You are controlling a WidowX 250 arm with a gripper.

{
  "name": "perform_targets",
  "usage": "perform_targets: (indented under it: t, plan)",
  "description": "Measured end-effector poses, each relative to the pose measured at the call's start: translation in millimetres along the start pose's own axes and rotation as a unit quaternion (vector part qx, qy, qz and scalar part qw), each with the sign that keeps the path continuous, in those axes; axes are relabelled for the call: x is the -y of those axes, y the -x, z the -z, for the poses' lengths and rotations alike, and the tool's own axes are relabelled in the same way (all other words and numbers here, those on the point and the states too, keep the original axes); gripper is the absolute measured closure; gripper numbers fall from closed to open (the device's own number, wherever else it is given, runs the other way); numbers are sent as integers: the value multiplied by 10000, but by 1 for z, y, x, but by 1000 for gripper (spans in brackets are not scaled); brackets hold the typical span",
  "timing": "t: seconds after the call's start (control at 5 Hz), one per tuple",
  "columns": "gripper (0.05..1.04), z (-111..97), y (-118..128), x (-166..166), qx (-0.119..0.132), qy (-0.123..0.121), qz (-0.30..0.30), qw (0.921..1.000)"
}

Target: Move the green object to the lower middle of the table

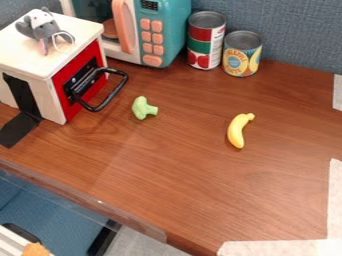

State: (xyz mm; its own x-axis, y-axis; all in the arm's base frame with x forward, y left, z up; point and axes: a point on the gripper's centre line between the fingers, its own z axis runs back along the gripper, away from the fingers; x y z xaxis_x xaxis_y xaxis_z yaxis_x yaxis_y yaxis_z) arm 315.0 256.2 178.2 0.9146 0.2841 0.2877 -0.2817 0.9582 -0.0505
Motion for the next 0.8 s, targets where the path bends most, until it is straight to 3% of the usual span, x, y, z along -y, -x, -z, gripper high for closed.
perform_targets:
  t: [0.2,0.4,0.6,0.8]
  plan:
    - [83,14,5,1,-178,101,-25,9998]
    - [83,24,13,32,-378,425,339,9978]
    - [83,11,11,68,-389,555,985,9928]
    - [83,17,17,95,-479,559,1397,9875]
